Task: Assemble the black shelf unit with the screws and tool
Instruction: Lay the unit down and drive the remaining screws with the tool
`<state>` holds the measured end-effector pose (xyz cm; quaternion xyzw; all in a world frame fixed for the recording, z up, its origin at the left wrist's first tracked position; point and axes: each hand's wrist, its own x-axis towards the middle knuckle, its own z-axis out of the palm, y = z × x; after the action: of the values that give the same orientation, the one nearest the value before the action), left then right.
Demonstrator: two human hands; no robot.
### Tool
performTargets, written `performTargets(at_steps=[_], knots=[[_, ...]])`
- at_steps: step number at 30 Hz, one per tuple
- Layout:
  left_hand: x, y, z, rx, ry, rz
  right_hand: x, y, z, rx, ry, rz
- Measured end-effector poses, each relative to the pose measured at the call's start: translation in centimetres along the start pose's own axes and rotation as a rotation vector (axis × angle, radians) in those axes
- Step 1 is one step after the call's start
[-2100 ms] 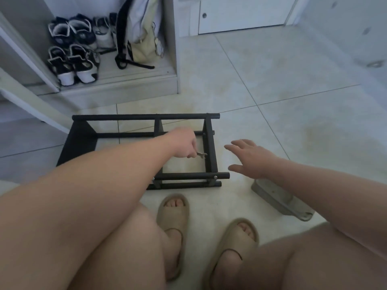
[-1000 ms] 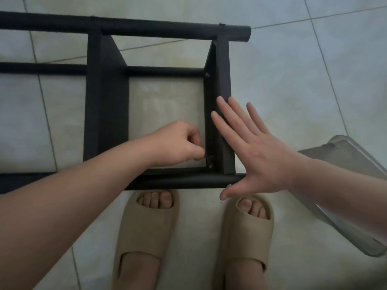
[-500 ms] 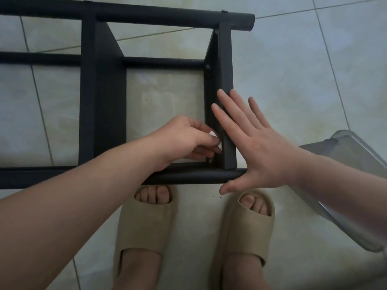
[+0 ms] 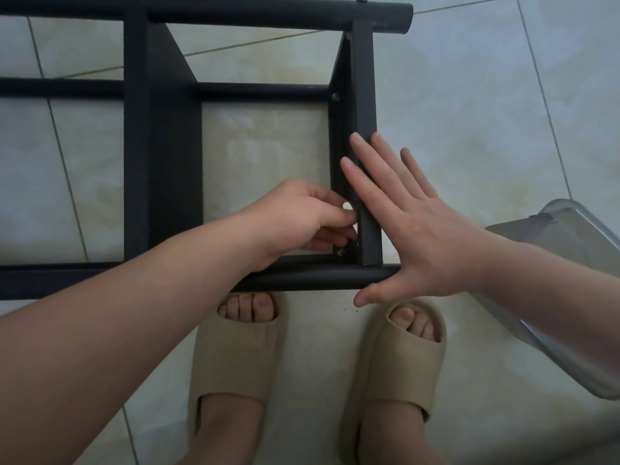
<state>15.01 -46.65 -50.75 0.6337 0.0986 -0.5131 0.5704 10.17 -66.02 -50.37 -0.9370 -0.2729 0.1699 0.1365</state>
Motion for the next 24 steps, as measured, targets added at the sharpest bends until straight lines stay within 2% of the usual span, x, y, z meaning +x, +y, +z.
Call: performTargets(at_steps=[10, 24], knots=[[-0.1, 0.01, -0.19, -0.024, 0.056, 0.028, 0.0, -0.13, -0.14, 0.011, -0.008, 0.005], [-0.21, 0.0, -0.12, 0.022, 0.049, 0.048, 0.03, -0.17, -0.08, 0.014, -0.001, 0.001]])
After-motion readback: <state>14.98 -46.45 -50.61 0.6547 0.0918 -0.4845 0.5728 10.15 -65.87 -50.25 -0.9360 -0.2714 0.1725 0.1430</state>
